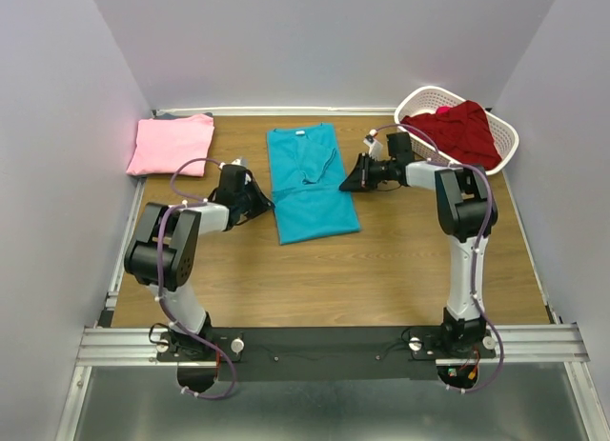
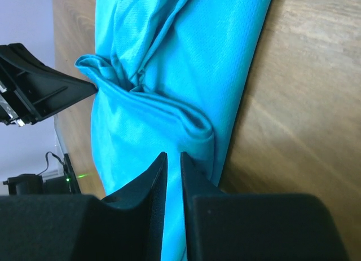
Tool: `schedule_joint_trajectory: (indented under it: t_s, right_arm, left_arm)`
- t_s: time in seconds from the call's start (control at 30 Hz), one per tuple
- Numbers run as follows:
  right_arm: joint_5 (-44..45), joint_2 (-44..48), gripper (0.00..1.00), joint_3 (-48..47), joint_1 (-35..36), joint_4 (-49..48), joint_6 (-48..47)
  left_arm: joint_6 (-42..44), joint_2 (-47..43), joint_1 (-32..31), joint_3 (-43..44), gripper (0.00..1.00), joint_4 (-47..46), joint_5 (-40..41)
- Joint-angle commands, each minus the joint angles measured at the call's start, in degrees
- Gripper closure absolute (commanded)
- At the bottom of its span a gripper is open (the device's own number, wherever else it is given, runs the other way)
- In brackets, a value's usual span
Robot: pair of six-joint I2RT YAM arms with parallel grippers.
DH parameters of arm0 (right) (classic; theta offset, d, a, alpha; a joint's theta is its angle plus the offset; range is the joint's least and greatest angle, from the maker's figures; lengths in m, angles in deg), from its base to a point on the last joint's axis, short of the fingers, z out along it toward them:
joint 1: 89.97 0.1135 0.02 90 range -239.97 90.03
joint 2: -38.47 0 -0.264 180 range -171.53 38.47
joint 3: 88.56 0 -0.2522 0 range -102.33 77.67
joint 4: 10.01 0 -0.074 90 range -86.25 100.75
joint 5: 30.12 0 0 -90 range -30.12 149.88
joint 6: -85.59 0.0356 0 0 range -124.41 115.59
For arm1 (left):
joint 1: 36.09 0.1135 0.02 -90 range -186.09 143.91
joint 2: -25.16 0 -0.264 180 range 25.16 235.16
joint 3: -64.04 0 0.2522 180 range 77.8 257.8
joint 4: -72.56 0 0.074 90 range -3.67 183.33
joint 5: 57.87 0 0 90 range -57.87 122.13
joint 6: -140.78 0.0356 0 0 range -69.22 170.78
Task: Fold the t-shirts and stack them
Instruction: Fold the tshirt
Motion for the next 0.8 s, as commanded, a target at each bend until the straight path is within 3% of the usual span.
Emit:
schedule_joint_trajectory:
  t_s: [0.0,0.17,0.33,0.5,0.77]
  right_arm:
    - [1.4,5.4,0.76,2.3,-0.7,0.6,0.5]
    - [-1.3,11.9,0.71,7.1,-0.1,-1.5,2.3]
    - [-7.3,14.8,0.71,16.0,2.3,-2.9,2.6]
    - [-7.7,14.2,0.73,22.6,2.5,-3.3,0.1]
    - [-8.6,7.5,0.78,23.6,-0.9,-3.5,-0.1]
  left_arm:
    - [1.1,-5.7,0.4,-0.4,0.98,3.4,0.2]
    - [0.9,-12.7,-0.1,-0.1,0.88,3.4,-1.2]
    - [-1.1,-16.5,-4.3,-2.4,0.88,4.2,-4.5]
    - [-1.9,-12.7,-8.4,-6.9,0.91,3.0,-5.7]
    - [-2.7,-6.8,-7.9,-11.0,0.97,2.1,-5.8]
